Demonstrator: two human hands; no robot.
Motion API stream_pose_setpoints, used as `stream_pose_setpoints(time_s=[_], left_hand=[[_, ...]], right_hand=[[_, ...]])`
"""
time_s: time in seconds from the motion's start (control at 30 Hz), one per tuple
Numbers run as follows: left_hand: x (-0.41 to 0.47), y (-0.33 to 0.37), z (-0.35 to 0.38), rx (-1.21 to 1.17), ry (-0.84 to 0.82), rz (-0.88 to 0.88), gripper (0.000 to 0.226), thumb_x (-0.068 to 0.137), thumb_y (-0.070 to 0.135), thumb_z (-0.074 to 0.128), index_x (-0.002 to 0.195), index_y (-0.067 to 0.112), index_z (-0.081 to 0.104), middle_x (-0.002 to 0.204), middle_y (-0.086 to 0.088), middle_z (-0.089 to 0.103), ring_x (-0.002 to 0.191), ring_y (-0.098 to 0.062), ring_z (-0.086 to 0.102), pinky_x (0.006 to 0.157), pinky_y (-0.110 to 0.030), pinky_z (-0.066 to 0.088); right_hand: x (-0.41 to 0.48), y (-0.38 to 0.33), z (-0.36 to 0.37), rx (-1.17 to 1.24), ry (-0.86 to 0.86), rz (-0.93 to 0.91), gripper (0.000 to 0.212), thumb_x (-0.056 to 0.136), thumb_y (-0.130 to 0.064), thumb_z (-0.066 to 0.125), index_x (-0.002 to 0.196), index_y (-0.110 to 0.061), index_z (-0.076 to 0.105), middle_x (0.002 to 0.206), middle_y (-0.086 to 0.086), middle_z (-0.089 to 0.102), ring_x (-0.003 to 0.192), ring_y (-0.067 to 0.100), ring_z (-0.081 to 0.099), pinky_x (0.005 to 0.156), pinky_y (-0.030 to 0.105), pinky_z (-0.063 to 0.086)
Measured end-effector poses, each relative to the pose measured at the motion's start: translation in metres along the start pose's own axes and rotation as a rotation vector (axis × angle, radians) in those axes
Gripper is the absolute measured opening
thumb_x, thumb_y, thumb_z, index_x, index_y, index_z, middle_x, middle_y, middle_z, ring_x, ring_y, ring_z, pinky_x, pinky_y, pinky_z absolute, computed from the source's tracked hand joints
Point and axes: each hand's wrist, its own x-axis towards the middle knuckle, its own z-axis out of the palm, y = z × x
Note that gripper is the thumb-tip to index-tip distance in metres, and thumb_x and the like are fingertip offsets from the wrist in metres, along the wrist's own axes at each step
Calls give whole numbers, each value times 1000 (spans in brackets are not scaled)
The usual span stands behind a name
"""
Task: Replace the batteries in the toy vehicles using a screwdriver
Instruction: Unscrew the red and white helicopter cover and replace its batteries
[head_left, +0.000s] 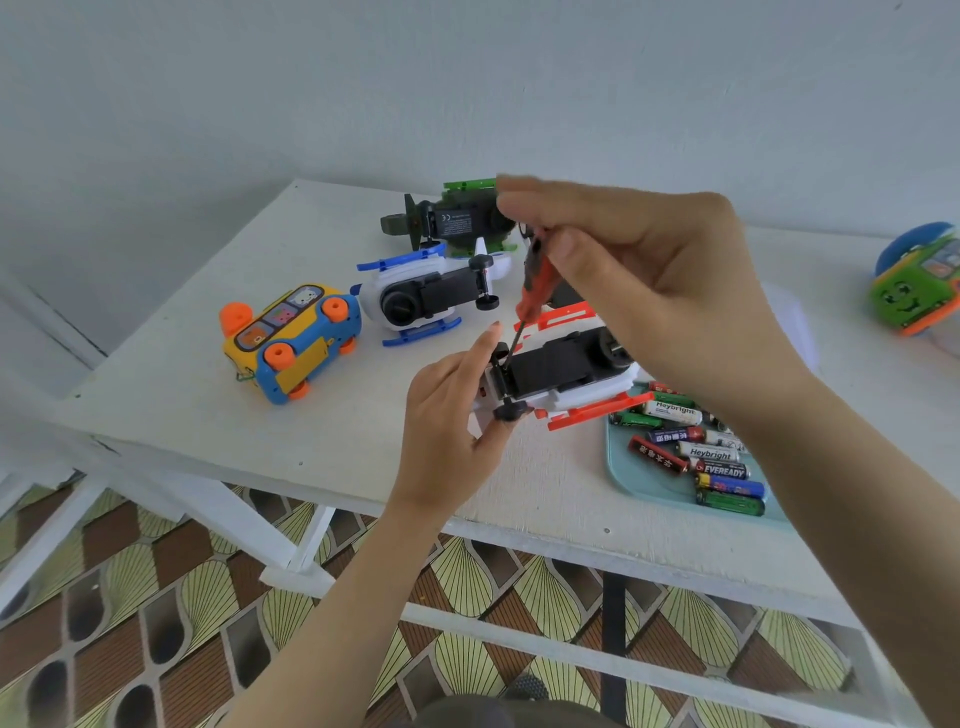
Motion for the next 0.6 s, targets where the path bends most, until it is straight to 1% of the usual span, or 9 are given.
stream_pose_setpoints(time_s=[0.07, 0.13, 0.23, 0.3, 0.4, 0.43, 0.5, 0.53, 0.6], left_hand=[[0, 0, 0, 1, 4, 4, 67, 85, 34, 62, 141, 14, 33, 112, -9, 66, 108, -14, 50, 105, -12, 23], [0, 0, 1, -3, 10, 2, 66, 85, 34, 63, 140, 13, 34, 112, -9, 66, 108, -14, 50, 105, -11, 23], [0, 0, 1, -8, 3, -3, 66, 86, 36, 62, 141, 14, 33, 112, -8, 66, 108, -15, 50, 104, -13, 24], [-1, 0, 0, -3, -3, -4, 66, 86, 36, 61, 141, 15, 33, 112, -8, 66, 107, -15, 51, 104, -14, 24], [-1, 0, 0, -3, -8, -10, 67, 86, 37, 61, 142, 16, 32, 114, -8, 66, 108, -16, 51, 104, -14, 25], [0, 0, 0, -2, -7, -9, 67, 86, 37, 61, 142, 15, 32, 114, -8, 66, 108, -15, 51, 104, -13, 24], [0, 1, 0, -2, 0, -6, 66, 86, 37, 61, 141, 15, 33, 114, -8, 66, 108, -15, 50, 104, -12, 23], [0, 1, 0, -3, 2, -7, 66, 85, 36, 61, 141, 14, 33, 113, -8, 66, 108, -15, 50, 104, -11, 23], [0, 1, 0, -6, 6, -8, 66, 86, 36, 61, 141, 14, 33, 113, -8, 66, 108, -14, 50, 105, -11, 23]], right_hand=[[0, -4, 0, 183, -31, 68, 31, 92, 9, 50, 122, 4, 56, 86, 13, 69, 71, 41, 63, 74, 50, 55], [1, -5, 1, 220, 8, 66, 30, 87, 6, 60, 117, 2, 58, 83, 0, 66, 68, 41, 61, 66, 50, 54], [2, -1, 6, -126, 120, -33, 15, 85, -14, 71, 100, -15, 72, 74, -21, 61, 77, 17, 56, 70, 36, 49], [1, 2, 7, -300, 151, -107, 13, 91, -15, 63, 98, -14, 74, 78, -9, 64, 87, 10, 54, 76, 24, 46], [2, 3, 2, -59, 21, 6, 28, 94, 0, 45, 114, -2, 65, 102, 16, 69, 122, 15, 53, 104, 32, 43], [2, 1, 1, 34, -26, 46, 31, 94, 4, 44, 120, 2, 60, 106, 20, 68, 119, 19, 57, 105, 37, 43], [1, -2, -1, 193, -65, 86, 31, 92, 7, 48, 122, 7, 57, 104, 19, 69, 88, 36, 66, 89, 45, 53], [0, -4, -1, 266, -56, 102, 30, 90, 7, 53, 119, 4, 59, 100, 13, 70, 75, 42, 62, 79, 49, 54], [-1, -4, 2, 321, 15, 126, 32, 84, 2, 65, 115, -7, 63, 86, -6, 69, 71, 43, 56, 69, 51, 54]])
